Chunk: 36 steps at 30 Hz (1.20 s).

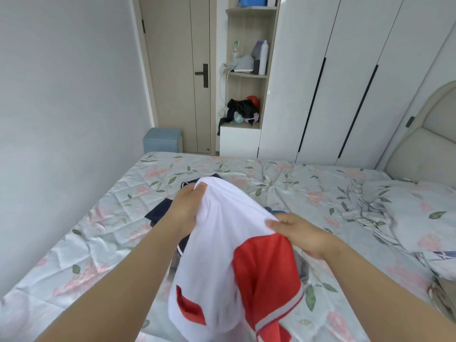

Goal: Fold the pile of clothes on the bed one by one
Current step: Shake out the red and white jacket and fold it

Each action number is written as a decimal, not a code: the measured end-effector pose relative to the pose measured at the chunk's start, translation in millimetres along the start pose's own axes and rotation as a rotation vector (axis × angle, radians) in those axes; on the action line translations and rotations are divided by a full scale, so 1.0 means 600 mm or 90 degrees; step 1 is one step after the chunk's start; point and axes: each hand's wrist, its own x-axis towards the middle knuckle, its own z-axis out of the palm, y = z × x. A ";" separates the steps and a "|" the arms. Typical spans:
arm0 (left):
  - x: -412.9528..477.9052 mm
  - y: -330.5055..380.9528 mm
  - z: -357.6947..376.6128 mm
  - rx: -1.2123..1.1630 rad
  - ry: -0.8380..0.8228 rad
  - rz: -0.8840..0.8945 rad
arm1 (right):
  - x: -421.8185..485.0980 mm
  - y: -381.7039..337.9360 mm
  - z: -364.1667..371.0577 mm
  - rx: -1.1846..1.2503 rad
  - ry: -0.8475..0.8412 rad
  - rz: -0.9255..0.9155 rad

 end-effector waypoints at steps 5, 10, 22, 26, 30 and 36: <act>0.000 -0.023 -0.019 0.247 -0.107 0.086 | 0.021 -0.071 -0.007 0.205 0.070 -0.059; -0.045 -0.066 0.024 0.201 -0.401 0.120 | 0.059 -0.117 0.026 0.347 0.210 0.029; -0.008 -0.022 0.045 -0.170 -0.087 -0.085 | 0.032 -0.045 0.012 0.263 0.071 0.038; -0.003 0.013 0.049 -0.212 -0.072 -0.166 | 0.027 -0.019 0.036 0.052 0.005 -0.014; -0.006 0.040 0.030 -0.216 -0.143 -0.183 | 0.030 -0.006 0.034 -0.163 0.014 -0.036; 0.019 0.053 -0.030 -0.029 -0.063 -0.062 | 0.034 -0.004 -0.012 -0.346 0.099 -0.039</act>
